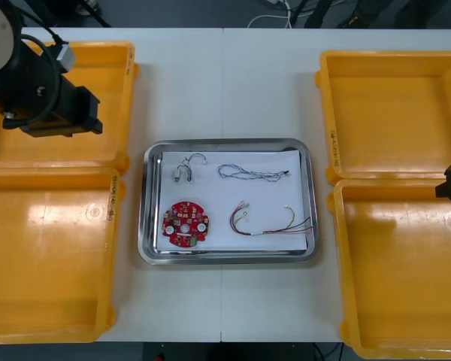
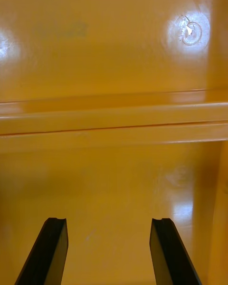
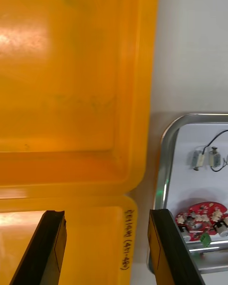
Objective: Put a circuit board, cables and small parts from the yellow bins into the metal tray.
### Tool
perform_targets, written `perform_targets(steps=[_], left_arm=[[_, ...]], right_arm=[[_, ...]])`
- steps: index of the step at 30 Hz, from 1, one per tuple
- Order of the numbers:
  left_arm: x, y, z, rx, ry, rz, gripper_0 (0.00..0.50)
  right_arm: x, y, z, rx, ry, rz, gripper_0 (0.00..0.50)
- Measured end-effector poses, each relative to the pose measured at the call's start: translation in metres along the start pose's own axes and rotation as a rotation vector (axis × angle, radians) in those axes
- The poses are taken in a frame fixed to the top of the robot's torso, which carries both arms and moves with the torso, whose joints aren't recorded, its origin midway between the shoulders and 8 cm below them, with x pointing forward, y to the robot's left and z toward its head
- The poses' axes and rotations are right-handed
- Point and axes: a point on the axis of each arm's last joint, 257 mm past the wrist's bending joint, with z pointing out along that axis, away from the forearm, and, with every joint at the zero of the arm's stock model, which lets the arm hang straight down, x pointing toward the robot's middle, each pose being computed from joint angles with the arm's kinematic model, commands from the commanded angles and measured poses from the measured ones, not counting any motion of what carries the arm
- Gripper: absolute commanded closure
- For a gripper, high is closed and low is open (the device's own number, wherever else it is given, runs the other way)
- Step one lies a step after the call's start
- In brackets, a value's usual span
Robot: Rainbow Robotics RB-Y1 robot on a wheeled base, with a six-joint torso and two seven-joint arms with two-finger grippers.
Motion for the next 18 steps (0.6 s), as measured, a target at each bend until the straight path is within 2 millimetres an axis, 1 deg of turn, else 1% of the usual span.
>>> perform_targets(steps=[5,10,14,18], left_arm=[[0.009,0.028,-0.003,-0.015,0.004,-0.047,0.0],[0.022,0.05,-0.005,-0.027,0.01,-0.074,0.0],[0.031,0.061,-0.007,-0.037,0.007,-0.082,0.0],[0.037,0.067,-0.011,-0.039,-0.005,-0.084,0.0]], right_arm=[[0.001,0.001,0.0,-0.003,0.005,-0.001,0.0],[0.009,-0.001,0.0,0.002,0.034,-0.001,0.0],[0.015,-0.002,0.0,0.008,0.058,-0.001,0.0],[0.019,-0.003,-0.001,0.012,0.075,-0.001,0.0]])
